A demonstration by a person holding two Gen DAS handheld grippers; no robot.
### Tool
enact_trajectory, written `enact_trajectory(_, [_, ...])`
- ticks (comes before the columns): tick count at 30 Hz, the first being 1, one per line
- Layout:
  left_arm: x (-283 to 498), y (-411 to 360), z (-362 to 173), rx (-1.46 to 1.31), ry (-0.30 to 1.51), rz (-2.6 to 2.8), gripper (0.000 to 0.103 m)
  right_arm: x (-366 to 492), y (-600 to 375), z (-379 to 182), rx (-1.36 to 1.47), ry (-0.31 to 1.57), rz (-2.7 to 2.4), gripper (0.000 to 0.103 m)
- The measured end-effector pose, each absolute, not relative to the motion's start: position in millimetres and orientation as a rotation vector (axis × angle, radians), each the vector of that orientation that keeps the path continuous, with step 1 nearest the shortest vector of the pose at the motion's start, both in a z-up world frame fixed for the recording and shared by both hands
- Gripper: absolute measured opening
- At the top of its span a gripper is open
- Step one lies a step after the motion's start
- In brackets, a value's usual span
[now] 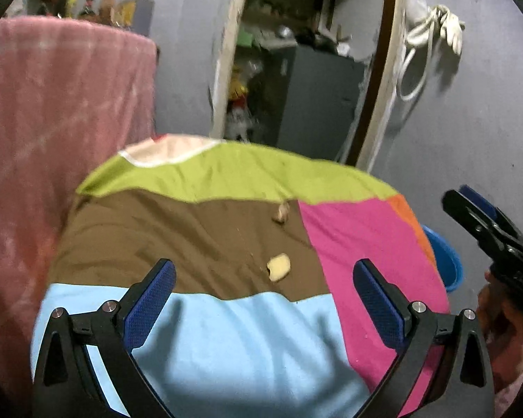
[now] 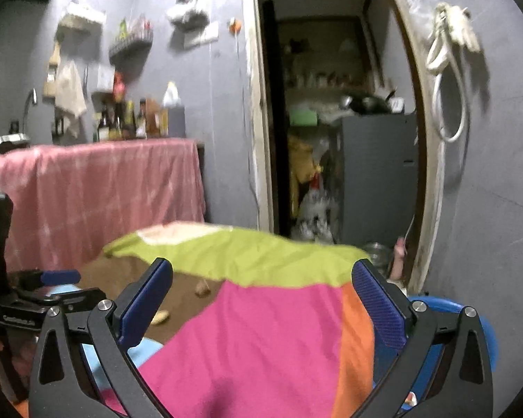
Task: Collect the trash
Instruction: 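Move both open tools back over the remaining pieces on the cloth, then close the left gripper on the cream lump while the right gripper closes on a brown stone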
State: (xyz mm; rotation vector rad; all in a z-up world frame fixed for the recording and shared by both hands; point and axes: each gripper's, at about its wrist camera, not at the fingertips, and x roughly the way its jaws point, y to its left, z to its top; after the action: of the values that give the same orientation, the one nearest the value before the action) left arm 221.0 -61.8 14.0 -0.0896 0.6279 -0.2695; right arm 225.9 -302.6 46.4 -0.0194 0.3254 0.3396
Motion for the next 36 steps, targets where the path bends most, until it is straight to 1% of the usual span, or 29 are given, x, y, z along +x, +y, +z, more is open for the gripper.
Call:
enact_trajectory(1, [225,-64,11,-0.089,0.649,-0.281,0.091,230,-302,43,-0.024,0.344,0.348,0.103])
enact_trajectory(2, [230,-65,7,-0.085,0.672,-0.289,0.088,234,-300,40,-0.023,0.36,0.36,0.103])
enact_trajectory(3, [236,-67,4,-0.079,0.701,-0.294,0.08,238,-299,36,-0.025,0.379,0.371,0.103])
enact_trajectory(4, [241,-69,0,-0.077,0.725,-0.303,0.072,242,-297,33,-0.032,0.397,0.379,0.101])
enact_trajectory(5, [245,-70,-2,-0.075,0.745,-0.31,0.069,246,-296,30,-0.039,0.414,0.385,0.097])
enact_trajectory(7, [254,-74,-7,-0.064,0.787,-0.321,0.059,253,-292,25,-0.052,0.446,0.401,0.092])
enact_trajectory(8, [257,-75,-9,-0.06,0.803,-0.328,0.057,256,-291,22,-0.055,0.462,0.41,0.088])
enact_trajectory(11, [267,-80,-12,-0.033,0.817,-0.333,0.05,266,-287,14,-0.061,0.505,0.433,0.083])
enact_trajectory(13, [272,-80,-15,-0.012,0.83,-0.331,0.038,272,-284,10,-0.07,0.532,0.449,0.081])
enact_trajectory(16, [277,-77,-20,-0.011,0.85,-0.343,0.028,280,-280,5,-0.08,0.564,0.471,0.077])
enact_trajectory(18, [280,-76,-20,-0.021,0.857,-0.36,0.025,285,-277,4,-0.081,0.578,0.484,0.075])
enact_trajectory(21, [280,-80,-21,0.008,0.865,-0.39,0.017,293,-272,2,-0.094,0.609,0.503,0.073])
enact_trajectory(27, [284,-78,-22,0.001,0.868,-0.38,0.016,313,-252,-4,-0.112,0.686,0.554,0.06])
enact_trajectory(29, [286,-75,-20,-0.013,0.86,-0.357,0.016,322,-244,-7,-0.117,0.72,0.577,0.051])
enact_trajectory(33, [293,-64,-17,-0.056,0.848,-0.306,0.016,338,-227,-16,-0.143,0.782,0.618,0.047])
enact_trajectory(34, [295,-60,-16,-0.073,0.844,-0.29,0.016,341,-224,-18,-0.145,0.799,0.627,0.043])
enact_trajectory(36, [298,-51,-14,-0.105,0.833,-0.259,0.016,347,-217,-21,-0.149,0.83,0.651,0.041])
